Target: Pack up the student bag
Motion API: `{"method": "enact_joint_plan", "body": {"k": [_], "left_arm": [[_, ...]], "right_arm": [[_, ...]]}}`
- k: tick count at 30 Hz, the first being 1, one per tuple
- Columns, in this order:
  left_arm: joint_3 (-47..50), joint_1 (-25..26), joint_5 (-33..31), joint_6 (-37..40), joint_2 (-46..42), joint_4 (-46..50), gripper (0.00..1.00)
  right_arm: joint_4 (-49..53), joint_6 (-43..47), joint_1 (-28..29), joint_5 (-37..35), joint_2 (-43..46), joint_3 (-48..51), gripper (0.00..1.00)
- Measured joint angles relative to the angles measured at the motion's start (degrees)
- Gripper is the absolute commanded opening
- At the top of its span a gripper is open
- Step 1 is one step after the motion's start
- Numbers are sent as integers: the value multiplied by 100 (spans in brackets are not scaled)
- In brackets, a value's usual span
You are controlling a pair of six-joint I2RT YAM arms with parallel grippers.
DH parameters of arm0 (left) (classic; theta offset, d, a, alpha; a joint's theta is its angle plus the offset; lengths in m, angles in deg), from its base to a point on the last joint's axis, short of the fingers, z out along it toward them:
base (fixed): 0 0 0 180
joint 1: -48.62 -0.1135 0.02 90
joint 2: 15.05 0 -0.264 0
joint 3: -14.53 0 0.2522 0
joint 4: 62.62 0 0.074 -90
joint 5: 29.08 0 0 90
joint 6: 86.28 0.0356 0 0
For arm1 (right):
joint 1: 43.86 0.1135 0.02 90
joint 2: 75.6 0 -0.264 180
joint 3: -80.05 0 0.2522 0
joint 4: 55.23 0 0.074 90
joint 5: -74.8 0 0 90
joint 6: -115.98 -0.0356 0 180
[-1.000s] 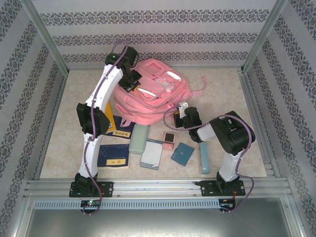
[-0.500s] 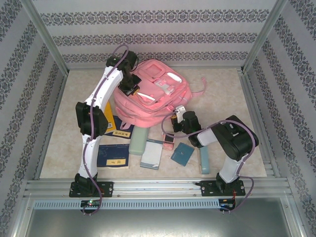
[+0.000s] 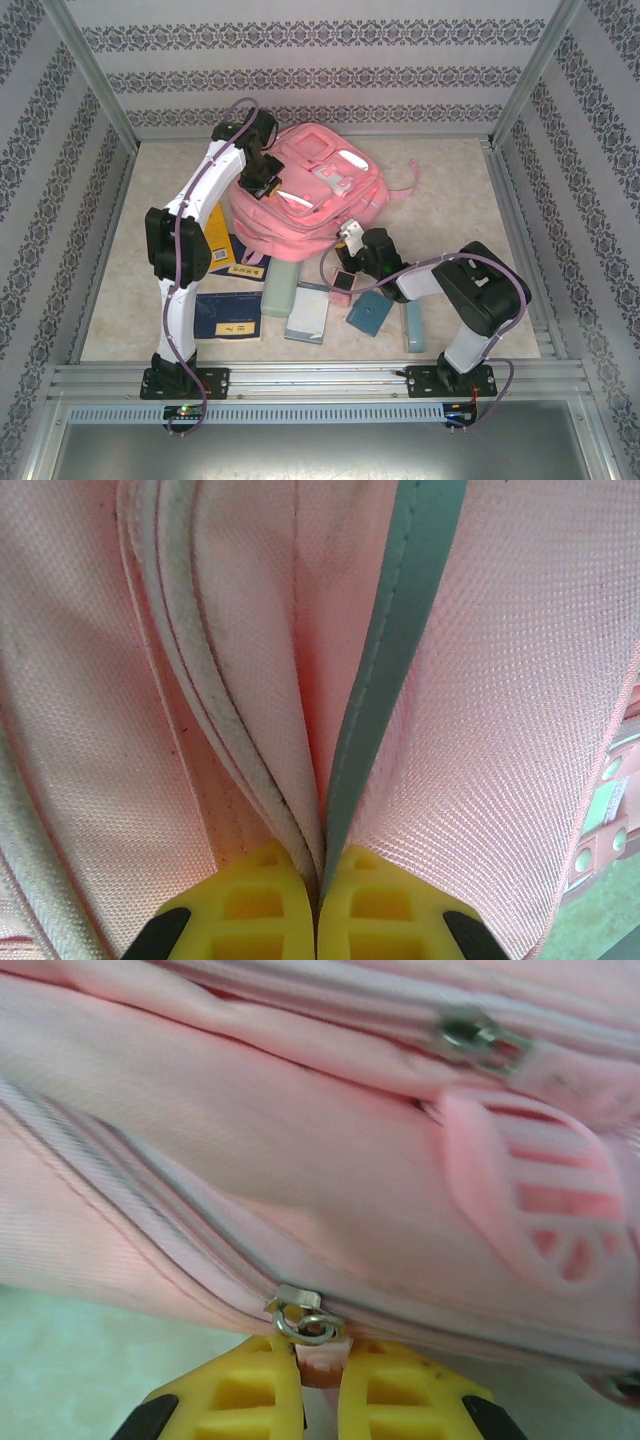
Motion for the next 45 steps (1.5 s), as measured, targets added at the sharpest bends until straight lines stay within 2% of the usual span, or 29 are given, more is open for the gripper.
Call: {"method": "enact_joint_plan", "body": {"k": [11,23,27,29,34,39,45], "left_arm": [[120,4,0,-122,-11,-221,0],[638,15,101,-166,-79,-887,0],[664,33,146,-28,-105,-977,28],[610,35,144,142,-105,-966,37],[249,11,76,949,-107,-682,41],[166,-39,-330,2072,-229,-299,42],[1088,-177,-772,2942,-780,-339,47]], "right_arm": [[809,85,129,636,44,-660,0],[1165,-116,393,850,-81,-986,0],[1163,-90,387,855,39,-870,0],[1169,-66,337,916,164,-785,0],[1174,22,66,1128,542,-570,0],[1274,269,-111,1191,728,-463,0],[1279,407,-278,1257,774,-378,0]]}}
